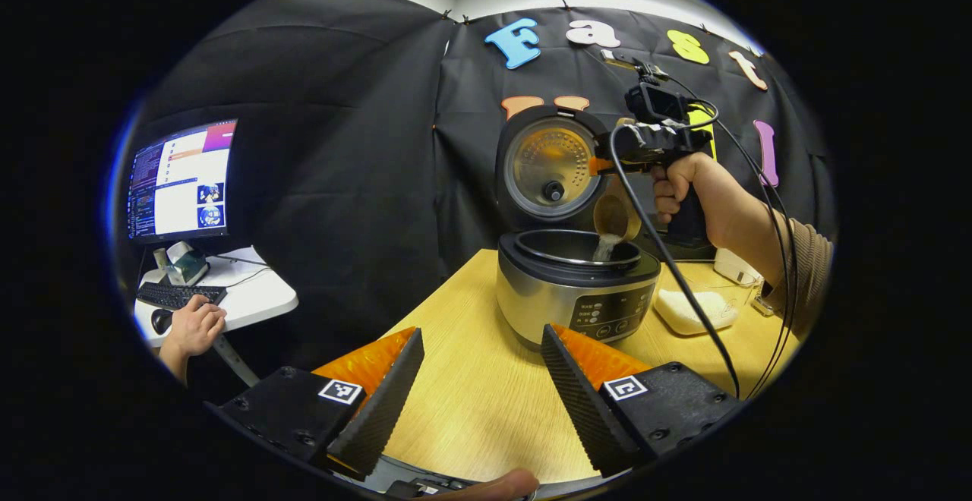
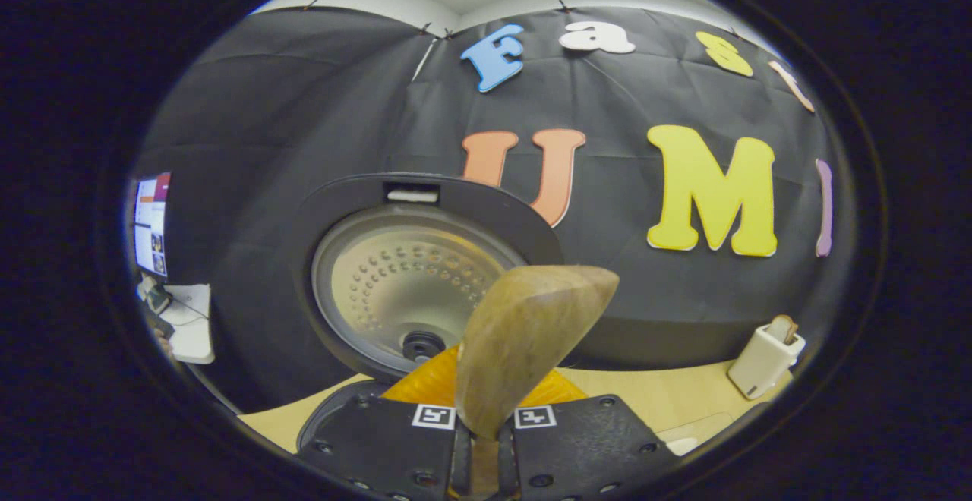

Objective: Close the left gripper, press the button to open the rice cooker; take a wooden spoon from the chopstick holder with the right hand, scoop a spoonful of rice and pour it into the rice cooker, then put the wooden spoon back into the chopstick holder.

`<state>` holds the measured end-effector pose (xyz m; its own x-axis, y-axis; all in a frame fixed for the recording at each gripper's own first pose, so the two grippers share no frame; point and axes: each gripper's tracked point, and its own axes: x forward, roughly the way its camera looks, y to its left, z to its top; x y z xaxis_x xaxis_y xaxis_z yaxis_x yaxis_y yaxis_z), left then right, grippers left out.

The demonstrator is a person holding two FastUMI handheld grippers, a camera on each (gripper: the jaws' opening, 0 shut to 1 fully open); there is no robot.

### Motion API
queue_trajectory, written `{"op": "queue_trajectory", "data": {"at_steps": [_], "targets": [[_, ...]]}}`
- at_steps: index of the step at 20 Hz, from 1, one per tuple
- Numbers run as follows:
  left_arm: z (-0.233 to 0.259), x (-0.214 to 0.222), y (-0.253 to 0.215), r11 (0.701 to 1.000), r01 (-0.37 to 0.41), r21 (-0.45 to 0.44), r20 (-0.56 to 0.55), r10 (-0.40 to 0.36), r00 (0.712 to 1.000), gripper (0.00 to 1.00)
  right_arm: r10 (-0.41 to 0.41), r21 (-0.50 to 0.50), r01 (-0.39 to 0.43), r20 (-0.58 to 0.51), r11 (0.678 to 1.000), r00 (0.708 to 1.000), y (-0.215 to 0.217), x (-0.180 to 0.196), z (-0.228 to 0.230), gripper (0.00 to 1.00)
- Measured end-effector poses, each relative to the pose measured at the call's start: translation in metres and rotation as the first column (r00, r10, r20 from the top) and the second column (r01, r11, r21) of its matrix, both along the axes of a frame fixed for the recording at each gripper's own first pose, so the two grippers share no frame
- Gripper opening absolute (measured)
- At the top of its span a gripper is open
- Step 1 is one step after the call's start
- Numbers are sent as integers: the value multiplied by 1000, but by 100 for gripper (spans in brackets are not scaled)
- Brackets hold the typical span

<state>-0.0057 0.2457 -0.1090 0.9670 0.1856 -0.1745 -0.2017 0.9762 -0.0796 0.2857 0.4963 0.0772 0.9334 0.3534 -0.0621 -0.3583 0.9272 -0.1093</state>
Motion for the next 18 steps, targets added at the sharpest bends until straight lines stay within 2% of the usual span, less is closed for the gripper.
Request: {"op": "queue_trajectory", "data": {"at_steps": [7, 10, 14, 15, 18], "targets": [[-4, 4, -4, 1000, 0, -10, -13, -1, 1000, 99, 19, -55, -15, 63, 998, 998, -5, -8, 6, 13], [-5, 7, -8, 1000, -1, -11, -32, 0, 999, 99, 13, -38, -9, 97, 999, 995, -21, -8, 21, 15], [1, 13, -24, 1000, 14, 4, -36, -14, 999, 99, -30, -11, 32, 158, 999, 987, -70, -5, 54, 13], [3, 14, -30, 1000, 21, 9, -35, -20, 999, 99, -43, 2, 43, 159, 999, 986, -86, -3, 59, 15], [8, 22, -53, 999, 47, 14, -32, -47, 998, 99, -101, 34, 97, 155, 995, 983, -144, 3, 67, 13]]}}
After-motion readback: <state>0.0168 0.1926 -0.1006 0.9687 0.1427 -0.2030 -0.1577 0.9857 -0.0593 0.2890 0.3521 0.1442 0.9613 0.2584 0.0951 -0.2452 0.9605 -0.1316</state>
